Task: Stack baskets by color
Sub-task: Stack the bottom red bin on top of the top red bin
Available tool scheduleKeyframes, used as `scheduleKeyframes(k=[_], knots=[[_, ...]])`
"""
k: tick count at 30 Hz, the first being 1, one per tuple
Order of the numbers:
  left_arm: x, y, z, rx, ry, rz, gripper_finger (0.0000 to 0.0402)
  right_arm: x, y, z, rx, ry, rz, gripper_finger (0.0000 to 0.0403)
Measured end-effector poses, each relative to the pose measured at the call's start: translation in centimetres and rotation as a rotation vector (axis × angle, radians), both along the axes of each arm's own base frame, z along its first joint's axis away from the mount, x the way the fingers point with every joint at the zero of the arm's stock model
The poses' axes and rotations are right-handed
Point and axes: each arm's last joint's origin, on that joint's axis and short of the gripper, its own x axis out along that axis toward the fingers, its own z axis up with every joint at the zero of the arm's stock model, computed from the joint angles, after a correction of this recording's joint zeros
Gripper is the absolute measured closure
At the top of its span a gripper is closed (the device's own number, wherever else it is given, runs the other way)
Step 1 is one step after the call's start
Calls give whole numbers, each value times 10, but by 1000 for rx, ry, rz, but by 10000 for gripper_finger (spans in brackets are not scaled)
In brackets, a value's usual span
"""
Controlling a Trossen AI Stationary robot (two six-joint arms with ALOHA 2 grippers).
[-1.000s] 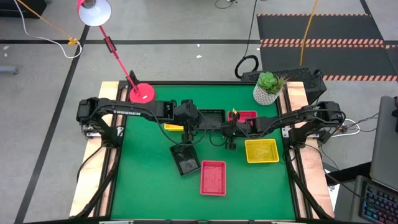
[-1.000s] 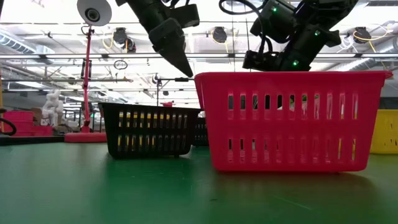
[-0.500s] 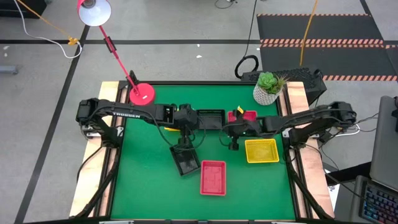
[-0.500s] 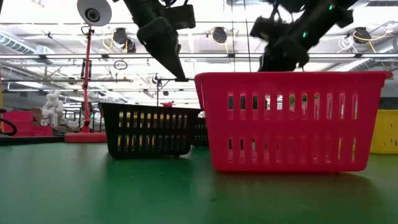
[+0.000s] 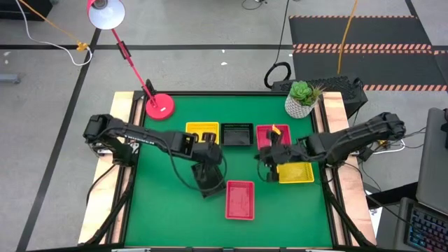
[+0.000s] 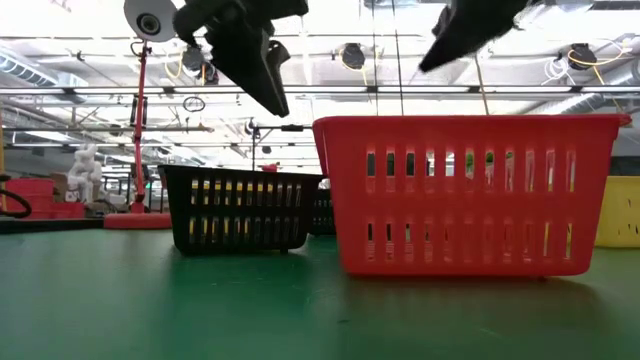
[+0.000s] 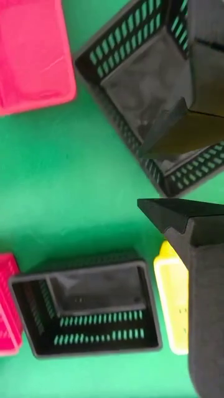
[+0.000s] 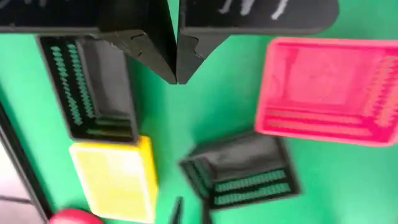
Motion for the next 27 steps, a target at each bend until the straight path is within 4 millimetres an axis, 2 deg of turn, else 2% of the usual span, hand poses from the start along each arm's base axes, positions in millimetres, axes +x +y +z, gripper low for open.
scheduleKeyframes(k=[6, 11, 14, 20, 27], knots=[[-6, -12, -2, 8, 51, -39, 286, 10, 50, 14, 70, -50, 214, 403], [-9, -15, -4, 19, 78, -60, 286, 22, 96, -9, -35, 45, 375, 396], [-9, -15, -4, 20, 78, -60, 286, 30, 113, -20, -58, 77, 417, 378], [-9, -15, -4, 34, 80, -81, 286, 38, 123, -40, -172, 155, 537, 335], [-8, -11, -3, 43, 80, -87, 286, 32, 120, -45, -216, 242, 598, 293]])
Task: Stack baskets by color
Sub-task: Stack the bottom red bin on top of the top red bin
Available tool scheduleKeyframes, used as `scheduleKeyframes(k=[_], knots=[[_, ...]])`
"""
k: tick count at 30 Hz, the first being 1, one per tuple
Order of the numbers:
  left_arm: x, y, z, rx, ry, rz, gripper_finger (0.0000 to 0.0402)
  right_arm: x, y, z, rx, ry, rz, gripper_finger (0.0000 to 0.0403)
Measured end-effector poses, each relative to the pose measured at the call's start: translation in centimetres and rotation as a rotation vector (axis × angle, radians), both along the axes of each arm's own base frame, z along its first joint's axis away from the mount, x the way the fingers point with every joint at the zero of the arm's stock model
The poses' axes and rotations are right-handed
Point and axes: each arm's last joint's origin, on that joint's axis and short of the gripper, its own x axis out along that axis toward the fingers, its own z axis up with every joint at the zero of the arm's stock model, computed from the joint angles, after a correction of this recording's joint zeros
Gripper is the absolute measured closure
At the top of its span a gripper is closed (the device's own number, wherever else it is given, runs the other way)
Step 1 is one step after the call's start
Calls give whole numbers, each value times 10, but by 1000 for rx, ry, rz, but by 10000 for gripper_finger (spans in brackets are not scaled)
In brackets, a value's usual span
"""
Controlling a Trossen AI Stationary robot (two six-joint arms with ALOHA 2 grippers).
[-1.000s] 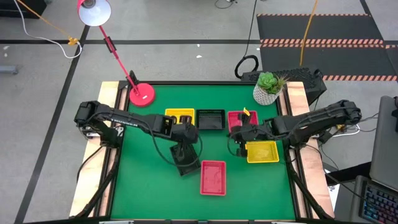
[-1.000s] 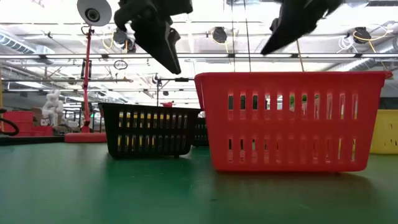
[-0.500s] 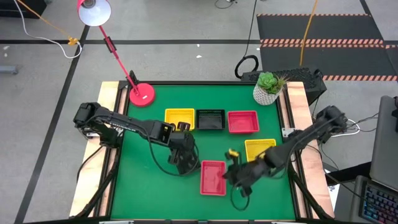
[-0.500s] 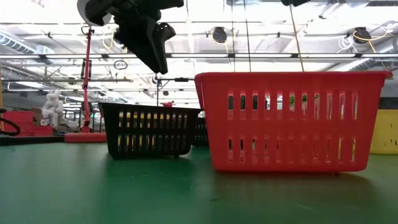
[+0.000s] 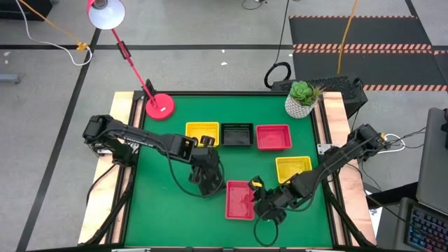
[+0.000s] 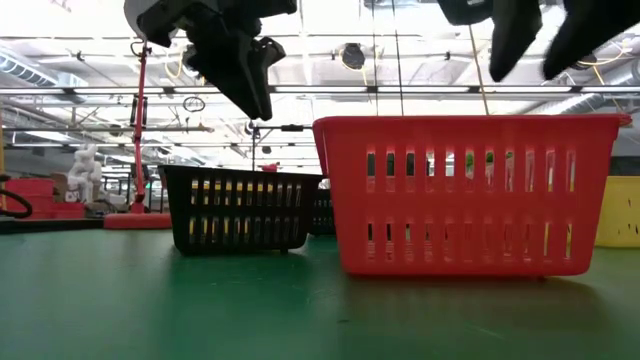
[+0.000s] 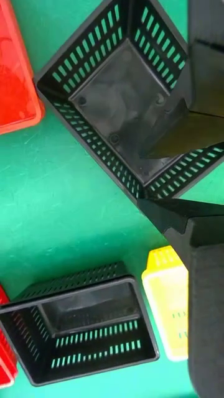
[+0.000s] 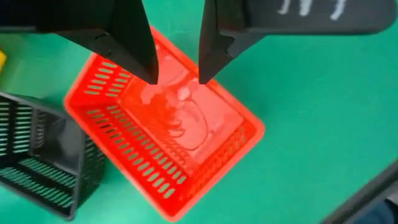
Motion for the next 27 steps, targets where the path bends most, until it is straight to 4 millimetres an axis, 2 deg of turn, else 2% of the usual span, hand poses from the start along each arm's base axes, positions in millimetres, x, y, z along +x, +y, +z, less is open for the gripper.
scheduleKeyframes(k=[5, 10, 27], knots=[[2, 5, 1, 1, -15, 9, 286, -3, -2, -18, -8, -7, 44, 270], [3, 7, 1, -2, -25, 18, 286, -5, -4, -32, -51, -54, 137, 271], [4, 7, 1, -2, -32, 15, 286, 0, -12, -55, -110, -58, 238, 374]])
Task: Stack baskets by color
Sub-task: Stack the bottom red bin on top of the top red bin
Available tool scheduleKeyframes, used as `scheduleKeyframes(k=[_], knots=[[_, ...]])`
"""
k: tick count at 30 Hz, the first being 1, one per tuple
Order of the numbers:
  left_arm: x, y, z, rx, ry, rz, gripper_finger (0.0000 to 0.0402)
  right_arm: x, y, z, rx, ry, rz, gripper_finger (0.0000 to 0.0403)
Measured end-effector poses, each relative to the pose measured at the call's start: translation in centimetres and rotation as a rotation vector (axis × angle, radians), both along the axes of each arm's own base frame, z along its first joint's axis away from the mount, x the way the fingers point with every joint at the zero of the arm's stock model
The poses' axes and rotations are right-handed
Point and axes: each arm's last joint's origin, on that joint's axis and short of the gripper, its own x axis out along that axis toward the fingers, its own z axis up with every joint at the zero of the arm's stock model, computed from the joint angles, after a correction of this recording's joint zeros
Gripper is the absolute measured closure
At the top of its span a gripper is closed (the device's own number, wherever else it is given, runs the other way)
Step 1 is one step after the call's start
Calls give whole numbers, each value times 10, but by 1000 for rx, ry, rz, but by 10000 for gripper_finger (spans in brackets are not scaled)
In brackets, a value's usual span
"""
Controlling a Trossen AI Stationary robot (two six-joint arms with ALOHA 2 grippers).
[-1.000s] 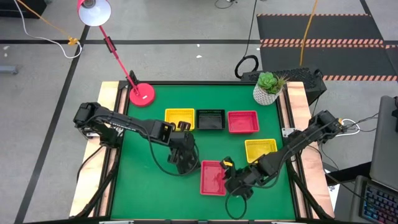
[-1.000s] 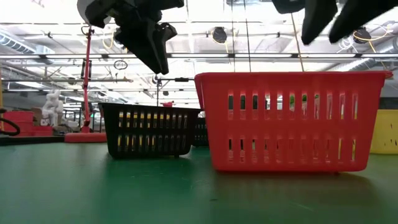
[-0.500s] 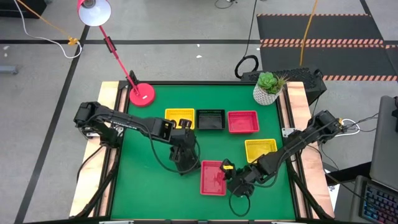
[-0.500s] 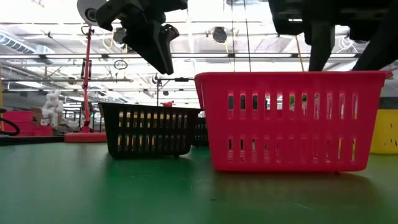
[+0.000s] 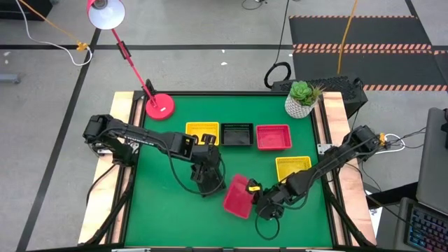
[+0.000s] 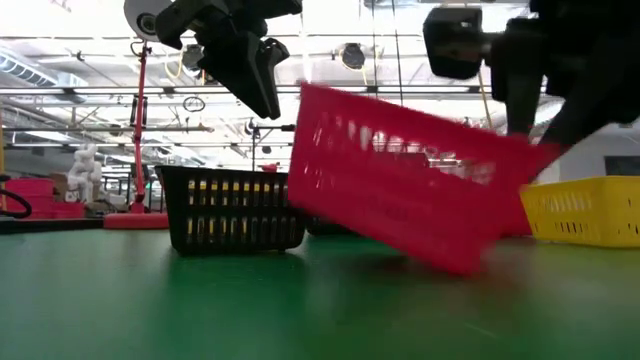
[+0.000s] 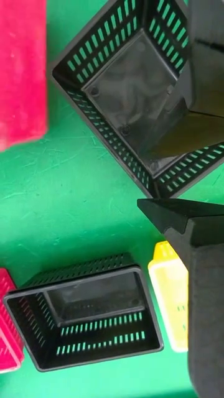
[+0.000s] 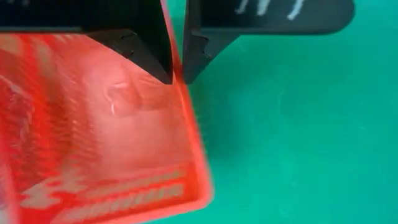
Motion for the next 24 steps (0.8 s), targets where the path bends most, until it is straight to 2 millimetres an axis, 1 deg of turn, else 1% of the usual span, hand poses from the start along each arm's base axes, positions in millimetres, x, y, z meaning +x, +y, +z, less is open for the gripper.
scheduleKeyframes(k=[3, 12, 17, 24], knots=[[0, 0, 0, 0, 0, 0, 286, 1, 1, -3, 13, 6, -19, 381], [0, 0, 0, 4, -1, -8, 286, 3, 1, 4, 61, -19, -63, 376], [1, 0, 1, 4, -11, -11, 286, 4, 0, 5, 93, -23, -107, 360], [2, 0, 1, 5, -19, -15, 286, 7, 1, 7, 137, -46, -144, 321]])
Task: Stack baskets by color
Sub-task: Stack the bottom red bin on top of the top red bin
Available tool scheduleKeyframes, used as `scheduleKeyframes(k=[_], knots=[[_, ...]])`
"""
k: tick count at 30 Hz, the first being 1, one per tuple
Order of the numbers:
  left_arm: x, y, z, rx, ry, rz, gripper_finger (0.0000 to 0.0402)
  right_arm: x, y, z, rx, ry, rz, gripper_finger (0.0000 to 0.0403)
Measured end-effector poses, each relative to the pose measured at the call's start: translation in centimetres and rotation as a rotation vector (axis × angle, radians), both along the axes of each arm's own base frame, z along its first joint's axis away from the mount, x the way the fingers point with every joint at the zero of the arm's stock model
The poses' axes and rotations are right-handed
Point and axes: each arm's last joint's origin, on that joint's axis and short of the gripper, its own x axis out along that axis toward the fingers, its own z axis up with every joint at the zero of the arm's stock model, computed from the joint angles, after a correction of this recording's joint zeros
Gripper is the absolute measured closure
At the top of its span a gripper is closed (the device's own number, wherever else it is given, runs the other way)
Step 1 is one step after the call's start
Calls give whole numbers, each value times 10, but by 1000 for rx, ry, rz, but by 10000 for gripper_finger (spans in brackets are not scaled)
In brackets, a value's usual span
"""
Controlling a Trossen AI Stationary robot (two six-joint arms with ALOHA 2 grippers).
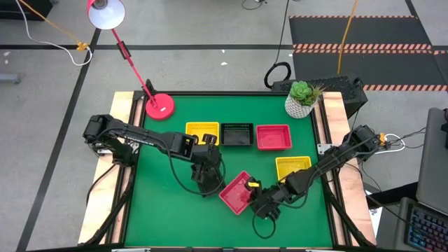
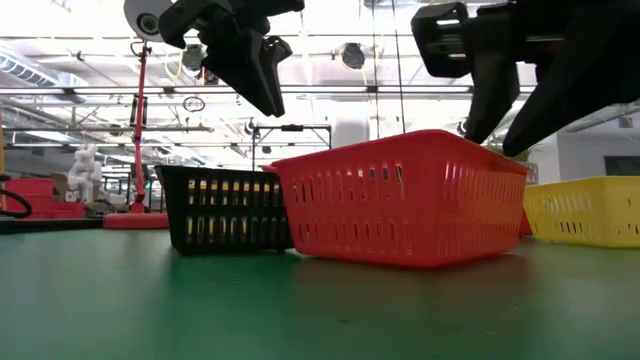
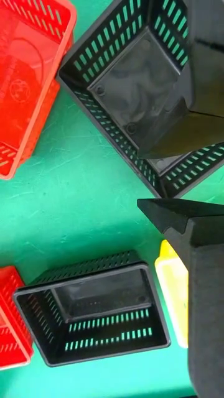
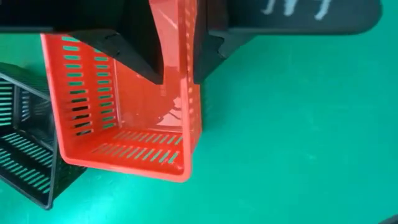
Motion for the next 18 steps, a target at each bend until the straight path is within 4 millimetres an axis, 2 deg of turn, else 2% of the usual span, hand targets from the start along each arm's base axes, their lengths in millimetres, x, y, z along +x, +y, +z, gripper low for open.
scheduleKeyframes(k=[4, 8, 18], knots=[[0, 0, 0, 0, 0, 0, 286, 2, -2, -2, -5, 6, -6, 308], [1, 0, 0, -1, -8, 0, 286, 4, -3, -6, -15, 14, -6, 312], [2, 0, 1, -2, -25, -3, 286, 3, -6, -8, 17, 59, 4, 394]])
